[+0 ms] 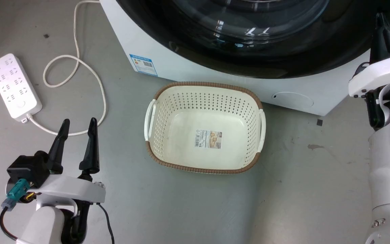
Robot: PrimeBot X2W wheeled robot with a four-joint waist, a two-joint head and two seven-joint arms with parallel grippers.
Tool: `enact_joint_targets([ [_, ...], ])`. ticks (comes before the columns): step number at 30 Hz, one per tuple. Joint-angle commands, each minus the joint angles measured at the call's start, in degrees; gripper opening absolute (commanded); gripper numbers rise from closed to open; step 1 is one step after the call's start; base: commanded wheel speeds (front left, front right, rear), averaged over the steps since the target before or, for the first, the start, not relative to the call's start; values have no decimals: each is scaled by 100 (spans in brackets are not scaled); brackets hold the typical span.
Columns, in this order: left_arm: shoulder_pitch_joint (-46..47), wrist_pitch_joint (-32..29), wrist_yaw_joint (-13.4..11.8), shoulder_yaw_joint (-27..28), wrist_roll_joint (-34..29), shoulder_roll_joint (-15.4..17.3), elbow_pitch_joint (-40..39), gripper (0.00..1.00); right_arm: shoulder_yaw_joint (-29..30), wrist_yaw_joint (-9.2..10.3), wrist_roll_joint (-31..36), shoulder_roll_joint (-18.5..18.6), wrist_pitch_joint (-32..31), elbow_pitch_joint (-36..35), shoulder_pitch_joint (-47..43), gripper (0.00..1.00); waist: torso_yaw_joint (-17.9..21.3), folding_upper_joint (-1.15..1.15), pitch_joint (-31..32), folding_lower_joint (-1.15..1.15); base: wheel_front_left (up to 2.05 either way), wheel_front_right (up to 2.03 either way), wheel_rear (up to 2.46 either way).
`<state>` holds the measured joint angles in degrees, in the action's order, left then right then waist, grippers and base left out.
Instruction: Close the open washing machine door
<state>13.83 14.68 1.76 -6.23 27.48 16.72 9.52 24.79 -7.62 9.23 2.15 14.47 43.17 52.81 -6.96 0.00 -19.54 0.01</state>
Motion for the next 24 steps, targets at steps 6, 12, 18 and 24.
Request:
enact_joint_targets([
  [6, -141, 31, 6, 146, -169, -117, 43, 100, -281, 13, -499, 73, 50, -533, -210, 0, 210, 0, 487, -1, 0, 0, 0],
  [12, -628, 31, -162, 279, -336, -256, 30, 100, -1021, 13, -1383, 73, 51, -1694, -1866, 0, 613, 0, 1343, -1, 0, 0, 0],
  [18, -871, 29, -265, 248, -397, -307, -31, 100, -1449, 13, -1748, 73, 52, -2356, -3026, 0, 804, 0, 1704, -1, 0, 0, 0],
  [24, -1068, -42, -382, 159, -414, -370, -137, 100, -1993, 13, -2057, 73, -29, -2941, -4535, 0, 1002, 0, 1976, -1, 0, 0, 0],
])
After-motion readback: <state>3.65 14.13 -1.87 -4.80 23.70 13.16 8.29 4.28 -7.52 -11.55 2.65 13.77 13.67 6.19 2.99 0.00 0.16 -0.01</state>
